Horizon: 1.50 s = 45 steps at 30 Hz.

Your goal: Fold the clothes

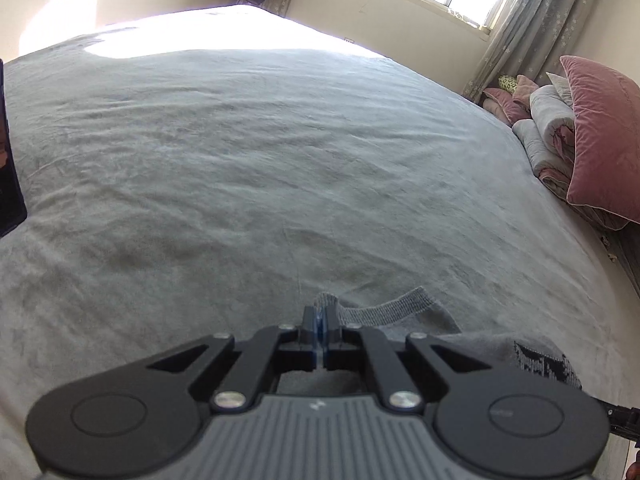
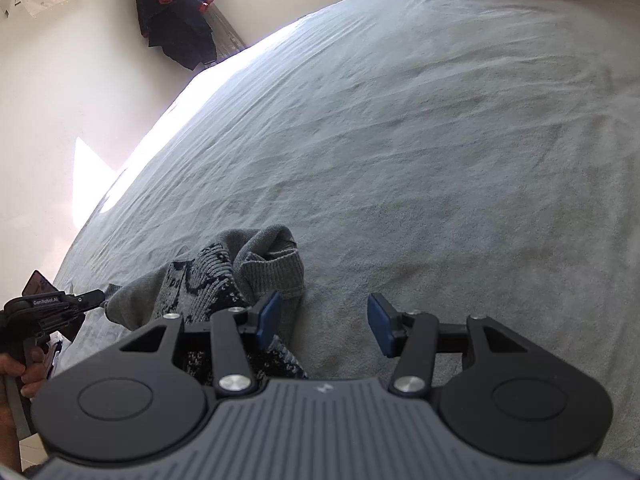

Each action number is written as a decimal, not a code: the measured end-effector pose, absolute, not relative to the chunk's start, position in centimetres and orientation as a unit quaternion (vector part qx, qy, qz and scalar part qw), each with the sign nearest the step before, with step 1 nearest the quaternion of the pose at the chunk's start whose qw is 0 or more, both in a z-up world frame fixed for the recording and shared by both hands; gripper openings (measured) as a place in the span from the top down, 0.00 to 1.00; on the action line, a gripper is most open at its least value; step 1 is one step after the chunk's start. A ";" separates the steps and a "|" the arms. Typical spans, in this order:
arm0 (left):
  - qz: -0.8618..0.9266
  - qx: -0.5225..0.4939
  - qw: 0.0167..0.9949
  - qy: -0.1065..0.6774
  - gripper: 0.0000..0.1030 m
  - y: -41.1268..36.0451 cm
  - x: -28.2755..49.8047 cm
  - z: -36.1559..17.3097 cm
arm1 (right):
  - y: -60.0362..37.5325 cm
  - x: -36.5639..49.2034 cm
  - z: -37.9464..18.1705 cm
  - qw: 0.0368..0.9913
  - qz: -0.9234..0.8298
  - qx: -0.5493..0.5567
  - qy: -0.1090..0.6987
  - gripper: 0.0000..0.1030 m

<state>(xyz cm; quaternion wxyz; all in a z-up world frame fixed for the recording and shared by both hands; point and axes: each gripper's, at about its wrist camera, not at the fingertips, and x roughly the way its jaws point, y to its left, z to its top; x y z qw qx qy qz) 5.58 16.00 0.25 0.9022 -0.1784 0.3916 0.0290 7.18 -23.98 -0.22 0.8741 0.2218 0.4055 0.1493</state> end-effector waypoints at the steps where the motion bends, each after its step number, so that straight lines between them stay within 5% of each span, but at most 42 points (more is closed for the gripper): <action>1: 0.031 -0.184 0.899 0.396 0.98 16.2 5.4 -0.4 | -23.7 7.4 -0.2 0.875 0.151 0.223 0.402 0.49; 11: 0.008 -0.191 0.897 0.398 0.95 16.8 5.7 -1.2 | -19.9 9.7 -2.5 0.878 0.145 0.211 0.404 0.49; 13: 0.015 -0.203 0.901 0.382 0.91 17.2 5.9 -0.8 | -19.4 9.6 -2.6 0.885 0.146 0.201 0.395 0.57; 15: 0.010 -0.205 0.909 0.364 0.80 16.9 6.4 -0.4 | -19.0 9.5 -2.7 0.885 0.156 0.198 0.393 0.85; 23: -0.035 -0.143 0.915 0.376 0.51 12.6 10.7 -0.4 | -18.6 8.5 -1.6 0.899 0.156 0.170 0.373 0.89; 27: -0.071 -0.078 0.913 0.394 0.45 9.6 12.5 -1.3 | -19.4 8.4 -1.5 0.897 0.155 0.177 0.374 0.89; 31: -0.082 -0.025 0.911 0.404 0.47 7.5 13.0 -2.7 | -20.1 8.1 -1.3 0.893 0.150 0.194 0.376 0.89; 34: -0.085 0.000 0.914 0.397 0.93 6.2 12.5 -2.6 | -20.0 8.2 -1.3 0.893 0.149 0.197 0.375 0.89; 45: -0.023 -0.052 0.944 0.324 0.96 8.6 8.9 2.9 | -22.7 6.6 2.4 0.925 0.116 0.202 0.302 0.91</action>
